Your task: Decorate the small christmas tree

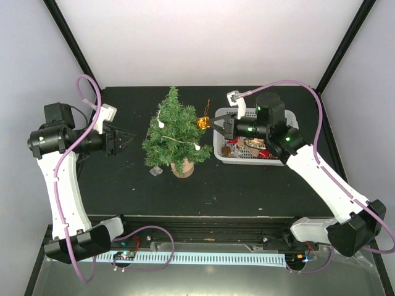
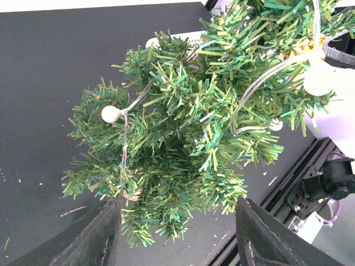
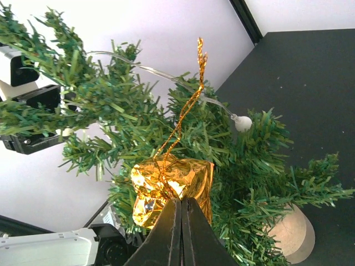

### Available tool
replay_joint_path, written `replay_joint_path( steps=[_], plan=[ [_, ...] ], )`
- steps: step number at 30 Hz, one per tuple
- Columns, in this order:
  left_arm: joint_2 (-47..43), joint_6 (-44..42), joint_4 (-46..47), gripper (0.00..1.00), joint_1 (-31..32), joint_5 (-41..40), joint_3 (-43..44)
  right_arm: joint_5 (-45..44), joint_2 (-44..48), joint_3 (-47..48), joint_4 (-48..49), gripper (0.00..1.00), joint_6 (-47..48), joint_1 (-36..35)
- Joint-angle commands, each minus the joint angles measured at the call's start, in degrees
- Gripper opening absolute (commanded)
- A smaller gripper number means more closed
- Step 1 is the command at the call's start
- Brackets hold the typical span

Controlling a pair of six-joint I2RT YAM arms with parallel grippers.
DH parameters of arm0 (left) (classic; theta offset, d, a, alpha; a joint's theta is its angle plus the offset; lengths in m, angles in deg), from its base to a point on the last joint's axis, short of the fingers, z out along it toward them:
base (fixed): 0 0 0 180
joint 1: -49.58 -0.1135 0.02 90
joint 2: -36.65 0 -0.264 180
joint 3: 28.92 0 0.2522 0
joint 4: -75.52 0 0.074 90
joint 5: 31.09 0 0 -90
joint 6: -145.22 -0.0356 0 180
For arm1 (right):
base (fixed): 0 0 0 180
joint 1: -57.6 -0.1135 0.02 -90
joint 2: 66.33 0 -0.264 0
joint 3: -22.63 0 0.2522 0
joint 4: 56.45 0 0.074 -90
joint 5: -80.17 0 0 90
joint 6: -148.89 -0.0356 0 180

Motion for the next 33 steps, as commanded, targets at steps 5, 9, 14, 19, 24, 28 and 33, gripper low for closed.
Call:
replay_joint_path(
  steps=[5,9,14,19,24,28,33],
  plan=[
    [-0.8,-1.3,-0.6,0.58,0.3,0.4,-0.4,-4.0,-0.2,-1.8,2.0,0.01,-0.4,-0.3],
    [-0.7,-1.8,-1.0,0.58,0.3,0.2,-0.5,-6.2,0.1,-3.2,1.8,0.01,-0.2,-0.3],
    [-0.5,-2.1,-1.2,0.58,0.3,0.1,-0.6,-6.6,-1.7,-3.3,3.1,0.01,-1.2,-0.3],
    [-0.4,-2.6,-1.8,0.58,0.2,-0.1,-0.3,-7.1,-4.3,-2.4,4.4,0.01,-1.8,-0.3],
    [-0.3,-3.2,-2.4,0.58,0.2,-0.3,-0.3,-6.0,-7.5,-1.2,5.0,0.01,-2.3,-0.3],
    [-0.4,-3.7,-2.7,0.58,0.3,-0.4,-0.7,-4.6,-8.4,-1.0,6.6,0.01,-3.2,-0.4],
    [-0.3,-3.9,-2.5,0.58,0.2,-0.4,-1.6,-3.5,-9.3,-0.5,6.6,0.01,-2.8,-1.7]
  ],
)
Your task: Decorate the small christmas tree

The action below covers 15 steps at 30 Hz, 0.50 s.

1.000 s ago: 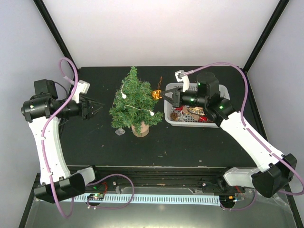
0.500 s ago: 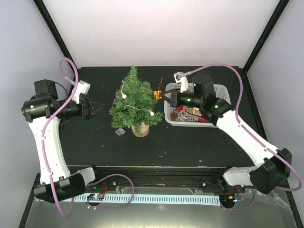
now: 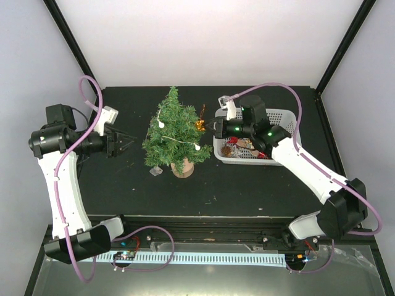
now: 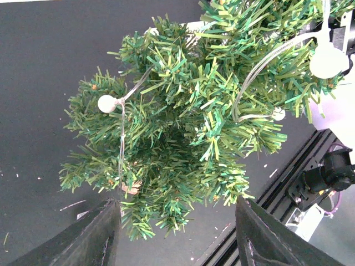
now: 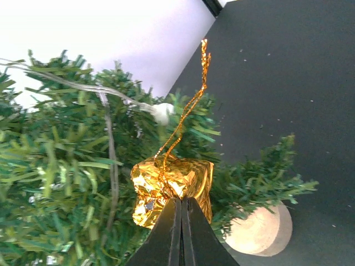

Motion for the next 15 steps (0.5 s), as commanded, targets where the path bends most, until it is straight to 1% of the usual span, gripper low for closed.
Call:
replay_joint_path(
  steps=[1,5,15],
  plan=[
    [-0.2,-1.4,-1.0,0.58,0.2,0.1,-1.0,2.0,-0.7,2.2,2.6,0.01,-0.1,-1.5],
    [-0.1,-1.0,-0.6,0.58,0.2,0.5,-1.4,2.9,-1.6,2.3,2.8,0.01,-0.3,-2.5],
    [0.2,-0.8,-0.5,0.58,0.2,0.7,-1.7,3.3,-5.2,3.9,-0.9,0.01,1.6,-3.7]
  ],
)
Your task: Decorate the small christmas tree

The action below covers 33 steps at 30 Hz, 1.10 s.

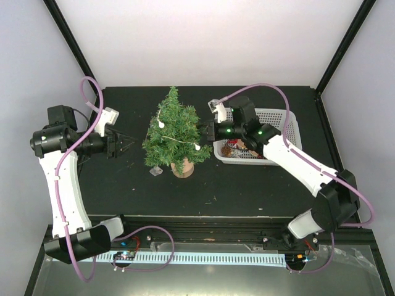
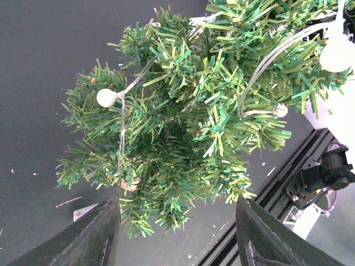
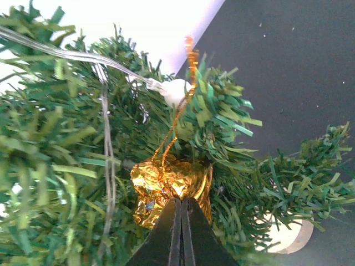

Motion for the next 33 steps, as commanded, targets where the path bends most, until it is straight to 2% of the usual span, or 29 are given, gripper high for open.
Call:
replay_joint_path(
  steps=[1,8,18,28,33],
  plan=[
    [0.2,-0.8,-0.5,0.58,0.2,0.7,-0.3,1.3,-1.2,1.8,-1.4,0.01,1.3,-0.7],
    [0.3,-0.7,-0.4,0.58,0.2,0.9,-0.5,1.2,-1.7,2.8,-2.4,0.03,1.9,-1.2],
    [0.1,-0.5,0.4,0.58,0.2,1.1,-1.9,-1.7,2.1,4.5,-6.1,0.33,3.5,-1.2],
    [-0.4,-0.7,0.5,0.59,0.2,1.3,-2.8,-7.5,5.6,4.2,-10.7,0.46,5.3,0.7],
    [-0.4,-0.9,0.3,0.59,0.2,1.0,-2.9,-12.0,5.7,3.9,-12.7,0.47,4.0,4.2]
  ],
)
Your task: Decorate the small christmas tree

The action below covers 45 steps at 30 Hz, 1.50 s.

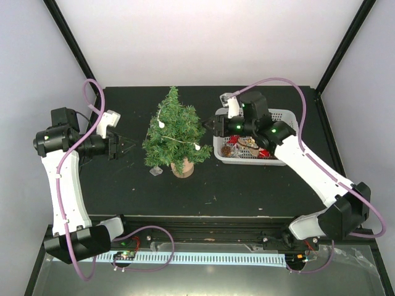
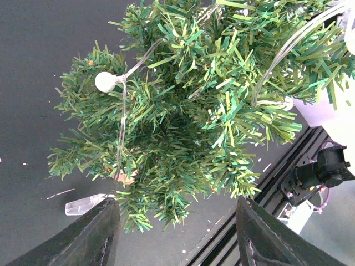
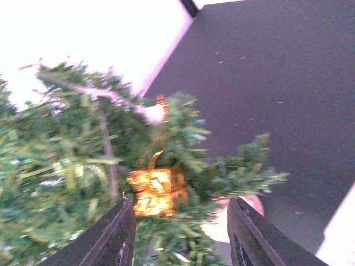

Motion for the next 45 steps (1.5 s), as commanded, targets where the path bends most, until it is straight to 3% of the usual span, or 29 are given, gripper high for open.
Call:
replay_joint_path(
  steps=[1,8,18,32,40,45],
  plan=[
    [-0.5,-1.0,0.2,0.58,0.2,0.8,0.2,-6.5,0.4,0.2,-3.4,0.46,-0.8,4.1],
    [-1.0,-1.0,0.1,0.59,0.2,-1.2,1.9,-13.5,-10.1,5.9,-12.5,0.42,-2.6,12.7],
    [-0.4,-1.5,-0.9,0.59,0.2,-2.9,3.8,-9.9,-27.6,9.4,-2.4,0.37,-7.2,18.4],
    [-0.9,-2.1,-2.5,0.6,0.2,-4.2,3.6,-9.8,-39.3,13.3,-0.3,0.35,-9.6,19.3],
    [-0.5,-2.0,-2.5,0.6,0.2,-3.4,2.9,-10.0,-40.4,11.5,0.7,0.33,-10.2,19.5],
    [0.1,-2.1,-2.4,0.6,0.2,-2.8,2.7,-8.1,-41.7,11.4,1.4,0.18,-10.3,19.5]
  ],
)
